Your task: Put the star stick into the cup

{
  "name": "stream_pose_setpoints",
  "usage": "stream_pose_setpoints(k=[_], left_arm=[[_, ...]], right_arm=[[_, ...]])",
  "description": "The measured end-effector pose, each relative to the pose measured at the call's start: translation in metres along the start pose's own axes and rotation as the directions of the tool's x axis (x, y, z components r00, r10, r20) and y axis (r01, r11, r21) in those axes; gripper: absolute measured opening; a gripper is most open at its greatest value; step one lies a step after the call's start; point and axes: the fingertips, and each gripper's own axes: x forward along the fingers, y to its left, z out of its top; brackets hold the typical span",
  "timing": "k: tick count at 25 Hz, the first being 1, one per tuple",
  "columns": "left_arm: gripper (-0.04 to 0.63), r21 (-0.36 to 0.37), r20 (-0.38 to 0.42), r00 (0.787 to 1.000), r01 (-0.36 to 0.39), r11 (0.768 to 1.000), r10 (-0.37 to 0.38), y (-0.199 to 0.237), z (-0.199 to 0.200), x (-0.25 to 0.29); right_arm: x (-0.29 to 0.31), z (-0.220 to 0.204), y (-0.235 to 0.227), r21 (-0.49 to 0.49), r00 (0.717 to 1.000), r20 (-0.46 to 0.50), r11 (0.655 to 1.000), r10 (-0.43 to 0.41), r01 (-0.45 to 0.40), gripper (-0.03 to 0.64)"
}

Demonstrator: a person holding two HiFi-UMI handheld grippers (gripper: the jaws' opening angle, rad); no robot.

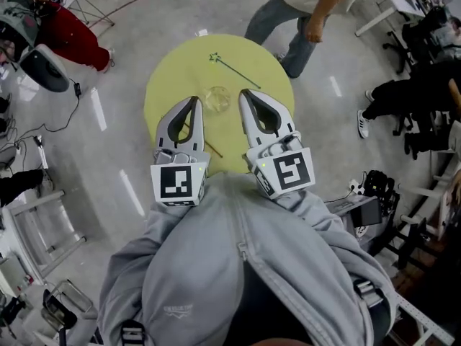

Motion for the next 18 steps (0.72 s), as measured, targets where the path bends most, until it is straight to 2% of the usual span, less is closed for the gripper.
stream_pose_setpoints(k=[18], left_arm=[[0.017,0.024,-0.015,0.999,0.03,0.999,-0.03,-0.017,-0.005,-0.006]], right_arm=[[-0.012,-0.007,0.002,0.019,1.0,-0.008,1.0,0.025,-0.025,0.032]])
